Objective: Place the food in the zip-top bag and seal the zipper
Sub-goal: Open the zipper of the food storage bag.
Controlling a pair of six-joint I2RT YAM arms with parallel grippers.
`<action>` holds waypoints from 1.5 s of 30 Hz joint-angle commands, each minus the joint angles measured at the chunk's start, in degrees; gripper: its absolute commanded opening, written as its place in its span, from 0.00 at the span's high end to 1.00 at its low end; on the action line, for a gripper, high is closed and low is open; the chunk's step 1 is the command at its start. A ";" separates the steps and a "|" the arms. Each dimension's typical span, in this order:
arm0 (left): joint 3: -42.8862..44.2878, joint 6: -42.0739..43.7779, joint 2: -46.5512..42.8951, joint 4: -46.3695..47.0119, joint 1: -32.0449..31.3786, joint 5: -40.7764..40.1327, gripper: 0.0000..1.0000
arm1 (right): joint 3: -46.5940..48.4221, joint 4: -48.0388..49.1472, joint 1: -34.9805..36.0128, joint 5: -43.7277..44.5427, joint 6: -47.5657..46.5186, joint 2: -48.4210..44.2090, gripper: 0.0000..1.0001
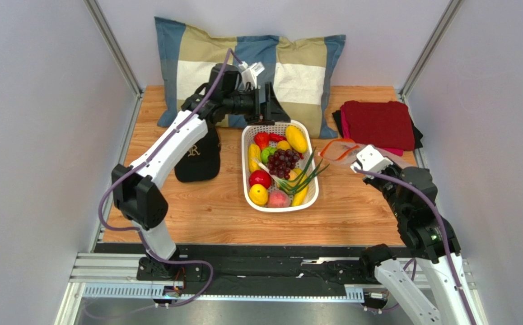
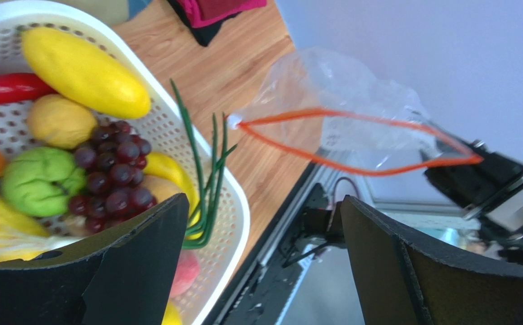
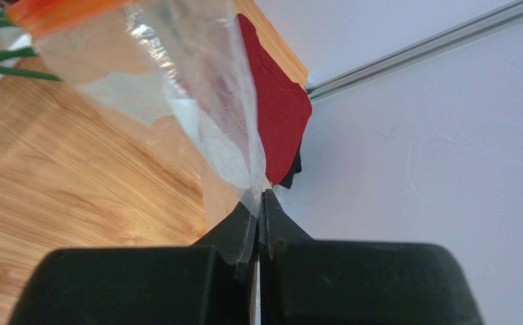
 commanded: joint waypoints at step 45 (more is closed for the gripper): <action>-6.22 -47.11 16.94 41.03 -15.66 6.02 0.18 | -5.01 16.74 0.09 4.88 0.27 -2.04 1.00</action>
